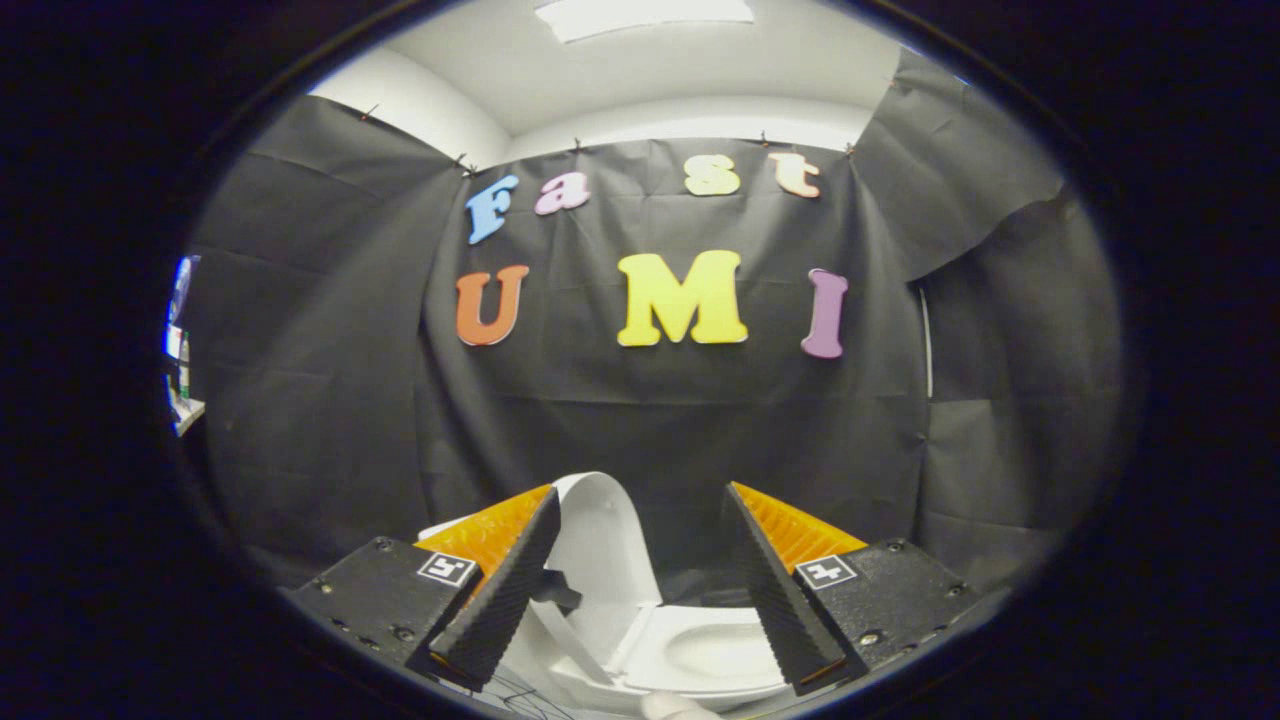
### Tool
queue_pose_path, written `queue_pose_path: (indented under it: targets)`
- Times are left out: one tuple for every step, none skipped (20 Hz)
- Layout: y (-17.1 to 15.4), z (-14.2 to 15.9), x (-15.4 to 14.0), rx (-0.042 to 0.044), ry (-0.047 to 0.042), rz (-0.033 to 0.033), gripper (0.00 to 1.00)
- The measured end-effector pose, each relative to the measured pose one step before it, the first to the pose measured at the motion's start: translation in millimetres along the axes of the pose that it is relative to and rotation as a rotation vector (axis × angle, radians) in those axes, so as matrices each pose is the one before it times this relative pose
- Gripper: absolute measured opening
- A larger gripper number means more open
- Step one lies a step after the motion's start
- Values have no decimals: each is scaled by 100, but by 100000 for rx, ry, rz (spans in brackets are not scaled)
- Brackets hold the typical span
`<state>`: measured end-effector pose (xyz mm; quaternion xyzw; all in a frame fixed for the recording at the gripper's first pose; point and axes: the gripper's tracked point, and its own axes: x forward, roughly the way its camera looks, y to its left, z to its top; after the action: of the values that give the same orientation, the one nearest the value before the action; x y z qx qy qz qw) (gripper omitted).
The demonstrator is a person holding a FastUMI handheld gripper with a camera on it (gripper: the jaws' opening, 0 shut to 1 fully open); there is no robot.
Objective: Open the toilet lid.
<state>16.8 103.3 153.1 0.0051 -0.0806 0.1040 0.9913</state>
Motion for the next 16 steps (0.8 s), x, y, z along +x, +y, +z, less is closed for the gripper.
queue_pose_path:
  targets:
    - [-1606, -497, -720, 808, 157, -1979, 100]
    - [-1222, -770, -845, 615, 210, -1525, 100]
    - [-1447, -805, -760, 79, 914, -2097, 100]
    - [-1570, -845, -673, 385, 366, -2246, 100]
    - [-1358, -953, -648, 440, 899, -1963, 100]
    - [-1254, -1114, -572, 867, 649, -1825, 100]
    - [-1169, -1215, -518, 686, 908, -1605, 100]
    - [-983, -1278, -381, 72, 586, -1426, 100]
    - [-1028, -1286, -255, -766, 1712, -1950, 100]
    - [-852, -1367, -200, -1122, 1710, -1258, 100]
    - [-796, -1019, -248, -1008, 1306, -1713, 100]
    - [-735, -766, -367, -892, 641, -1499, 100]
    - [-694, -545, -345, -682, 458, -1711, 100]
    - [-403, -490, -170, -510, 309, -722, 100]
    - [-200, -304, -191, -150, 725, -584, 100]
    - [-156, -300, -58, 58, 462, -222, 100]
